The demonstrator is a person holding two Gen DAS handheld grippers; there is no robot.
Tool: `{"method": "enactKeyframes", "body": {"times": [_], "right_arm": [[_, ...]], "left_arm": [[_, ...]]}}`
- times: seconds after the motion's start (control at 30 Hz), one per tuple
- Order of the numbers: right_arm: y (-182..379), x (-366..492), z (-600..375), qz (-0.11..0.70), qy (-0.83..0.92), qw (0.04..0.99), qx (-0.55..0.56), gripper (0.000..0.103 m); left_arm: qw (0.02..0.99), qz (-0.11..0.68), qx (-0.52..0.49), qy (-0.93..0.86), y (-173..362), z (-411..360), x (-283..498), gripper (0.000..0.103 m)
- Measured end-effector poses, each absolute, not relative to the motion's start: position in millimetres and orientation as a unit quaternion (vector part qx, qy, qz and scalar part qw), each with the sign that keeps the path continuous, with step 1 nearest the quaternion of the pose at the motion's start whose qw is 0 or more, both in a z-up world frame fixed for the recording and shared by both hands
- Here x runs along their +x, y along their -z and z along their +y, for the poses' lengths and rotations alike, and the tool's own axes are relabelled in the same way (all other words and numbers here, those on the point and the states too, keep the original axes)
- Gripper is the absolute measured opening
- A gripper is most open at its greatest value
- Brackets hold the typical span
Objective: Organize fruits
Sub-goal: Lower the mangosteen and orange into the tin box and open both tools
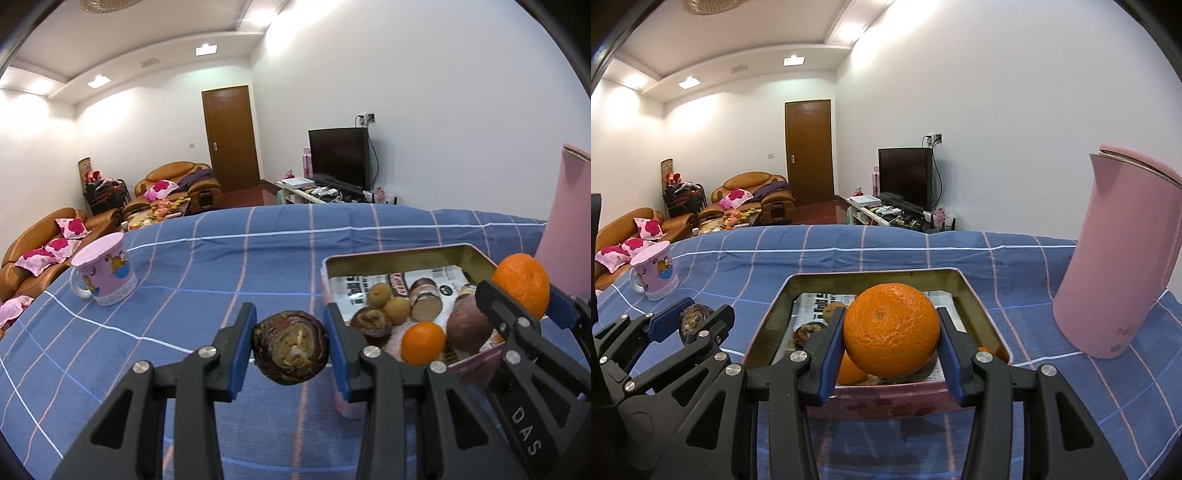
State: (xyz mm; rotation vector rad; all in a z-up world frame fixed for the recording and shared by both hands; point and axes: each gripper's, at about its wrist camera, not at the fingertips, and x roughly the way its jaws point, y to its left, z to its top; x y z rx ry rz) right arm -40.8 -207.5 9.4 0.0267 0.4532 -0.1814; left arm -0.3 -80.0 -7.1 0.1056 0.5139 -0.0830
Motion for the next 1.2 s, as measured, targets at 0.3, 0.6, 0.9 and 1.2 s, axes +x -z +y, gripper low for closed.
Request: {"method": "enactKeyframes", "body": {"times": [0.3,0.6,0.9,1.2], "right_arm": [[-10,-44,-232,0.224,0.109,0.969,0.012,0.049],[-10,-43,-255,0.226,0.124,0.966,0.021,0.049],[-11,-37,-272,0.226,0.141,0.963,0.029,0.049],[-12,-27,-277,0.221,0.153,0.963,0.021,0.049]], "left_arm": [[0.963,0.257,0.058,0.061,7,-106,-1,0.04],[0.959,0.264,0.064,0.082,6,-131,3,0.04],[0.954,0.274,0.056,0.103,4,-153,11,0.04],[0.95,0.286,0.037,0.117,6,-160,27,0.04]]}}
